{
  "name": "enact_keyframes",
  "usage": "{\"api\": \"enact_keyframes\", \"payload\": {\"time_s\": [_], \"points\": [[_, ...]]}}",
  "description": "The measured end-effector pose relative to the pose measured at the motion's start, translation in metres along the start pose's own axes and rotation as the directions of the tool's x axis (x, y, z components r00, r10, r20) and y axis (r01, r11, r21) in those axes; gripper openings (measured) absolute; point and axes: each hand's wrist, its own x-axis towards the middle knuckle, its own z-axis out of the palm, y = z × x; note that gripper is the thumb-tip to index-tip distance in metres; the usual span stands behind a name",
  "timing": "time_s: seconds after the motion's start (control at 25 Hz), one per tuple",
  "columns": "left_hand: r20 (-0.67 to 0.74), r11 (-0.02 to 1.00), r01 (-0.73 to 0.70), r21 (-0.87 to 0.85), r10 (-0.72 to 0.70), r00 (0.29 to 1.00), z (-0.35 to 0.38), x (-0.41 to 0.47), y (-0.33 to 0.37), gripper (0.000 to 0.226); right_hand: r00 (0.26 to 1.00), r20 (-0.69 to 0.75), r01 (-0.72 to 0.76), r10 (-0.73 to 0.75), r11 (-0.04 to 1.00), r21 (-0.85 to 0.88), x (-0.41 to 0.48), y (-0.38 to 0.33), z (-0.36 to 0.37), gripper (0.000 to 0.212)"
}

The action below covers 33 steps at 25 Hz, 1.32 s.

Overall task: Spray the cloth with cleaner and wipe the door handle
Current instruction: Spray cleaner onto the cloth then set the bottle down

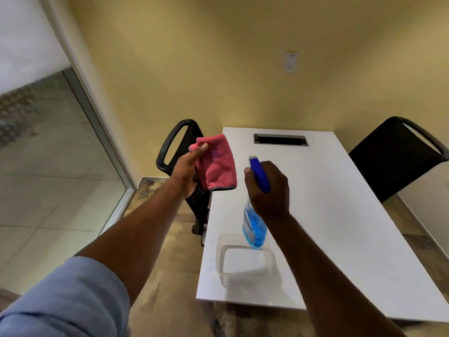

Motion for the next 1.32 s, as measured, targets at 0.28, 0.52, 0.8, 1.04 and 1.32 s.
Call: {"api": "enact_keyframes", "payload": {"time_s": [0.28,0.52,0.8,1.04,1.32], "points": [[0.057,0.978,-0.206,0.004,0.206,0.977,0.010,-0.011,0.122,0.046,0.993,0.120,0.010,-0.013,1.000,0.029,0.067,-0.102,0.014,0.032],[0.079,0.954,-0.297,0.039,0.294,0.953,0.001,-0.034,0.178,0.030,0.974,0.175,0.131,-0.141,0.989,0.066,0.090,-0.152,0.030,0.030],[0.064,0.924,-0.372,0.089,0.368,0.928,-0.015,-0.050,0.204,0.062,0.969,0.190,0.156,-0.159,0.987,0.032,0.094,-0.178,0.044,0.037],[0.047,0.927,-0.359,0.111,0.356,0.933,-0.025,-0.053,0.208,0.034,0.979,0.142,0.151,-0.148,0.988,-0.010,0.097,-0.180,0.044,0.029],[0.005,0.938,-0.329,0.112,0.330,0.944,-0.030,-0.055,0.200,0.037,0.974,0.184,0.136,-0.129,0.991,-0.022,0.088,-0.177,0.044,0.034]]}}
